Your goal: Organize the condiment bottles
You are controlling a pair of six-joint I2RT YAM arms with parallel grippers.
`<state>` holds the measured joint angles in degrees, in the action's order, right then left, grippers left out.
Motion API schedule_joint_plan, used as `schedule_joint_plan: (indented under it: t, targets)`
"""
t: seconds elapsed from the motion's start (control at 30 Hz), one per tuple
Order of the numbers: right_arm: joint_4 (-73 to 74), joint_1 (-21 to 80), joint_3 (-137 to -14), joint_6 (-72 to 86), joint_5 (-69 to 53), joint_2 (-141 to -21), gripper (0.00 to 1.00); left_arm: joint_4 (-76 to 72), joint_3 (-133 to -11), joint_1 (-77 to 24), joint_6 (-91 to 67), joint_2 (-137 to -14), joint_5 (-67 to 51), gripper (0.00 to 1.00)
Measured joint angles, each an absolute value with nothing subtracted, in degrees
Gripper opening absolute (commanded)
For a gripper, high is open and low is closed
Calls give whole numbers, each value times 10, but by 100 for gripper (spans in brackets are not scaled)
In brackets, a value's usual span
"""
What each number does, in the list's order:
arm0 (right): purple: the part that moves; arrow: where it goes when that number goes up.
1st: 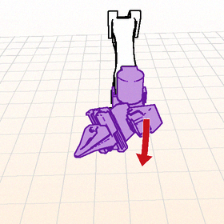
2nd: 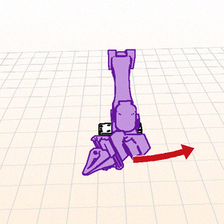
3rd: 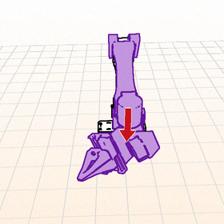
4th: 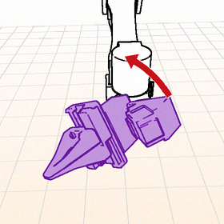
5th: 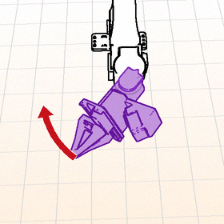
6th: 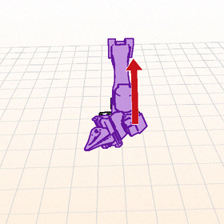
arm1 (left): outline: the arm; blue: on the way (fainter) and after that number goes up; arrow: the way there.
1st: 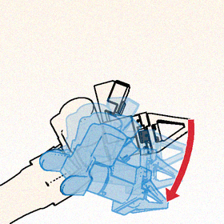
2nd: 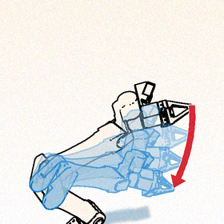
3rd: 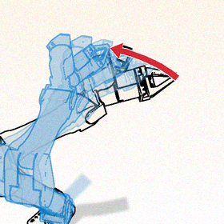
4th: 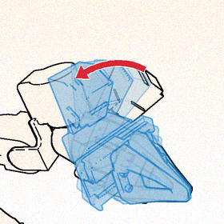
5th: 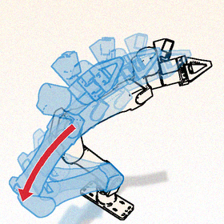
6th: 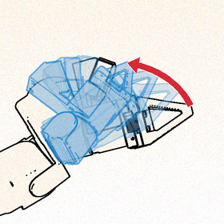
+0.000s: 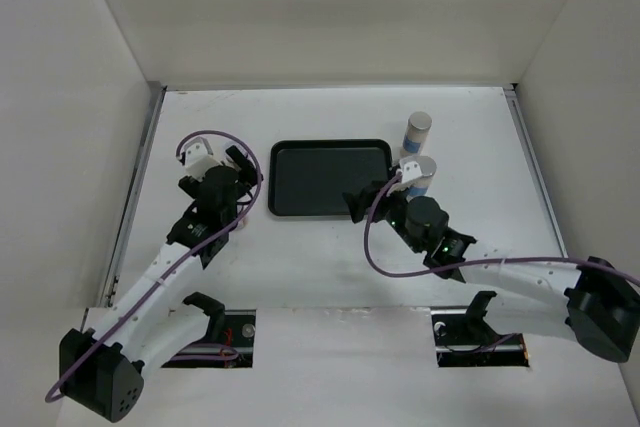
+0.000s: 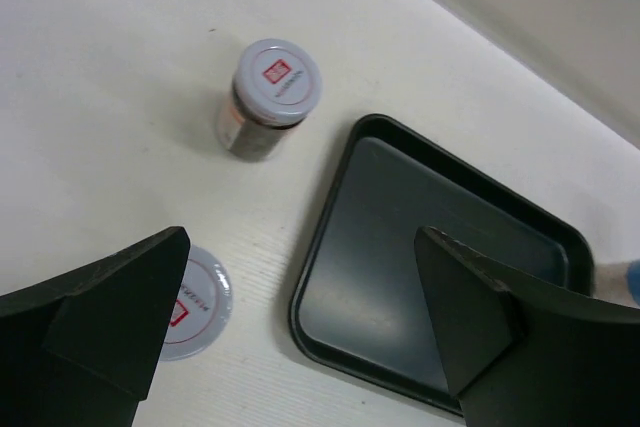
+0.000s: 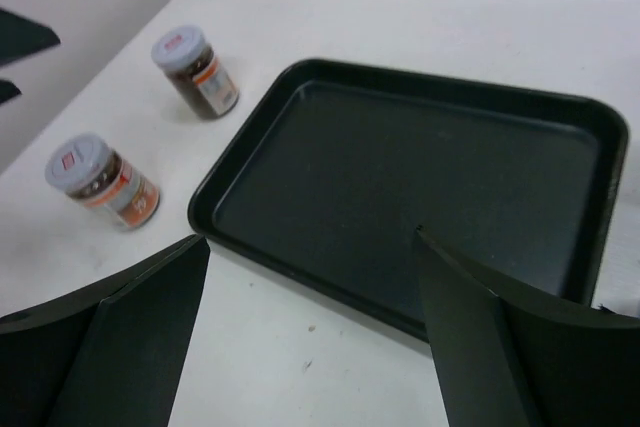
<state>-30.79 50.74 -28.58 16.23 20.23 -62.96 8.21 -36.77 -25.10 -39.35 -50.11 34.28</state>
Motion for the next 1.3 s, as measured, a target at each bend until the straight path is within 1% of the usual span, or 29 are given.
schedule_joint_plan:
  t: [0.07, 0.17, 0.23, 0.27, 0.33, 0.43, 0.47, 0.5, 0.53, 0.6, 0.63, 0.7, 0.73, 0.77, 0.83, 0.9, 1.03, 1.17, 1.3]
  targets:
    - [-312, 515, -288, 158, 195, -651, 92, 95, -366, -238, -400, -502, 352, 100]
    - [-312, 515, -291, 156, 192, -662, 91, 97, -362, -214, -406, -505, 359, 100]
    - [-308, 515, -303, 156, 193, -662, 89, 88, -357, -202, -406, -509, 363, 100]
    - [-306, 515, -314, 156, 195, -663, 85, 84, -354, -200, -406, -512, 367, 100]
    - [-306, 515, -337, 155, 199, -663, 72, 72, -349, -199, -399, -522, 372, 100]
    - [-316, 515, -365, 157, 211, -674, 34, 51, -349, -197, -384, -543, 385, 100]
    - [-322, 515, -369, 161, 215, -681, 24, 43, -349, -194, -379, -551, 389, 100]
    - [-326, 515, -369, 163, 220, -688, 18, 32, -349, -189, -375, -559, 392, 100]
    - [-328, 515, -367, 168, 227, -696, 17, 21, -349, -183, -370, -568, 395, 100]
    - [-338, 515, -355, 178, 237, -707, 19, -1, -350, -167, -361, -590, 398, 100]
    - [-340, 514, -347, 180, 240, -710, 24, -8, -352, -161, -357, -602, 398, 96]
    - [-340, 510, -331, 185, 240, -716, 41, -16, -360, -152, -348, -625, 397, 86]
    - [-339, 507, -327, 189, 240, -718, 49, -18, -366, -151, -340, -637, 396, 86]
    - [-340, 504, -323, 191, 240, -720, 60, -20, -375, -152, -333, -649, 394, 87]
    - [-345, 498, -320, 196, 240, -723, 72, -21, -399, -156, -317, -677, 388, 91]
    - [-355, 495, -320, 198, 239, -732, 80, -23, -428, -160, -302, -706, 379, 92]
    - [-357, 495, -320, 199, 230, -753, 88, -24, -492, -165, -279, -774, 356, 92]
    - [-359, 495, -320, 200, 220, -769, 92, -18, -547, -165, -267, -844, 342, 91]
    - [-361, 494, -320, 201, 215, -770, 95, 5, -572, -165, -264, -880, 339, 91]
